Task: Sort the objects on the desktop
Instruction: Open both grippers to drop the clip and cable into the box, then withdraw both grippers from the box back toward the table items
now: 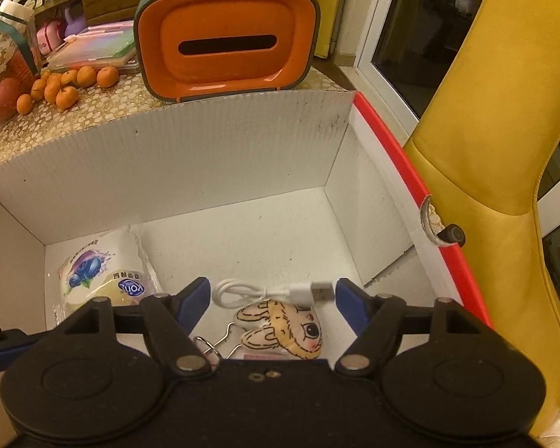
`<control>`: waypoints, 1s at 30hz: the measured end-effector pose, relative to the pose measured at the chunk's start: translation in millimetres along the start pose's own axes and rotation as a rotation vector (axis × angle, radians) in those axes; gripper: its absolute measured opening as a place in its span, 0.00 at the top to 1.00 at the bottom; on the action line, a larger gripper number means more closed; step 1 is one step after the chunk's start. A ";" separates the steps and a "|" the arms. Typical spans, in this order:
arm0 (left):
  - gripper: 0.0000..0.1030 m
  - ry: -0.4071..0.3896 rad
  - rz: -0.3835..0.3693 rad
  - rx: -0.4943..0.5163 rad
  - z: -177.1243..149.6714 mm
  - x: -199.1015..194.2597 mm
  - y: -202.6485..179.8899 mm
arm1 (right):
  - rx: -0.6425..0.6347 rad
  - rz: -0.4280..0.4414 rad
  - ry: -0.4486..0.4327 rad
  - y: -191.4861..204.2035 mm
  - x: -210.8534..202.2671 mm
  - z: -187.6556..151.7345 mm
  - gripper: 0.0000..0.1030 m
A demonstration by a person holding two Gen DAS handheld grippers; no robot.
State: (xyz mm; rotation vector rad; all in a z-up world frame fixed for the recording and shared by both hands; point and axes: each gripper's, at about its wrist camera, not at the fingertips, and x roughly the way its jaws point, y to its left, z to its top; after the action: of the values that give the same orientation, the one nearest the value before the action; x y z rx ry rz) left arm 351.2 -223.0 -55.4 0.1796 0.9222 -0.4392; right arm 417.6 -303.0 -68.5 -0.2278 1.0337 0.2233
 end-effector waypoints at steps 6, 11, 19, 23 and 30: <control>0.54 -0.016 0.004 -0.023 -2.2 -9.0 3.0 | 0.022 0.023 -0.032 -1.2 -12.4 -1.0 0.25; 0.54 -0.043 -0.003 -0.033 -4.2 -24.3 2.6 | 0.023 0.058 -0.075 -0.8 -35.7 -6.3 0.25; 0.54 -0.093 -0.011 -0.037 -13.2 -56.5 -1.3 | 0.033 0.091 -0.143 -1.6 -76.1 -26.4 0.25; 0.54 -0.118 -0.019 -0.040 -22.1 -74.1 -1.8 | 0.037 0.112 -0.182 0.2 -96.6 -35.7 0.25; 0.54 -0.155 -0.025 -0.047 -38.0 -102.1 -1.8 | 0.031 0.137 -0.235 11.5 -123.7 -52.3 0.25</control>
State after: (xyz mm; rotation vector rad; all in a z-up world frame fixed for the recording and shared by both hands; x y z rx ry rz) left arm 269.2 -182.4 3.9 0.0896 0.7826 -0.4477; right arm 310.4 -316.6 12.0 -0.0996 0.8195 0.3496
